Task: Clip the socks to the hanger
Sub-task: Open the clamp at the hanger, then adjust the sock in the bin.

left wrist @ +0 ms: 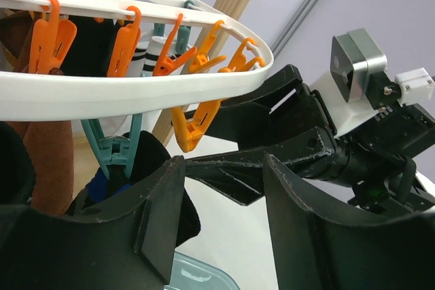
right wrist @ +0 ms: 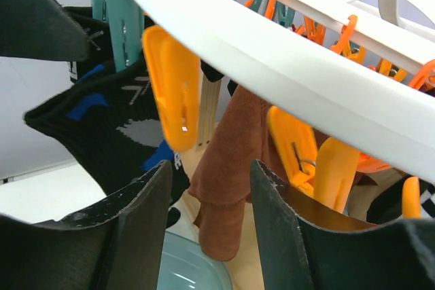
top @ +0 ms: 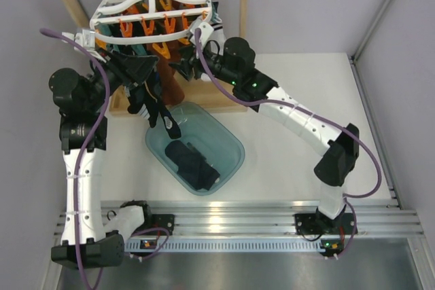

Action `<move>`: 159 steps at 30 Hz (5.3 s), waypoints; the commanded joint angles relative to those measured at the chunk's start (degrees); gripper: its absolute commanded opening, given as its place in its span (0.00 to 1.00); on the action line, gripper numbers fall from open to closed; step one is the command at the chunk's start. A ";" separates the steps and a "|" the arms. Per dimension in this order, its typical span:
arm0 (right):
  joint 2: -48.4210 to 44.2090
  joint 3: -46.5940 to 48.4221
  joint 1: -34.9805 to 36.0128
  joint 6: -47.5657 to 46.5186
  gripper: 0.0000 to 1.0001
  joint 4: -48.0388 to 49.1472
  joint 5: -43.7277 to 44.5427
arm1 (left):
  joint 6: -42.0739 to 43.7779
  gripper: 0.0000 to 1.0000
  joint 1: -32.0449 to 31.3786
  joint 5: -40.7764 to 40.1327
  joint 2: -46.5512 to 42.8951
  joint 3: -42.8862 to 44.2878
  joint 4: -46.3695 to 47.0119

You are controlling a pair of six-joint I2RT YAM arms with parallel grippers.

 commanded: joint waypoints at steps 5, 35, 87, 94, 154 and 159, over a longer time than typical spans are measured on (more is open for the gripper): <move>2.02 4.39 -1.95 4.82 0.52 11.07 -12.41 | 0.21 0.54 -0.09 0.44 -0.30 -0.41 3.52; 3.34 8.08 -1.86 8.43 0.23 11.17 -15.09 | -0.76 0.57 -0.01 -1.58 -0.12 0.29 2.02; -0.09 2.72 3.77 11.94 0.00 18.29 -6.28 | -4.19 0.71 -8.97 -26.19 3.22 -2.26 6.25; -0.35 3.07 3.85 13.00 0.00 18.29 -7.43 | 0.29 0.73 -8.97 -23.55 3.57 -0.50 2.64; -10.72 -18.80 2.45 8.17 0.53 10.04 -12.34 | -1.72 0.00 -8.97 -26.72 5.42 -0.24 14.86; -10.20 -24.69 2.80 1.24 0.49 -2.88 -15.77 | -1.46 0.00 -8.97 -26.01 5.51 -0.06 14.42</move>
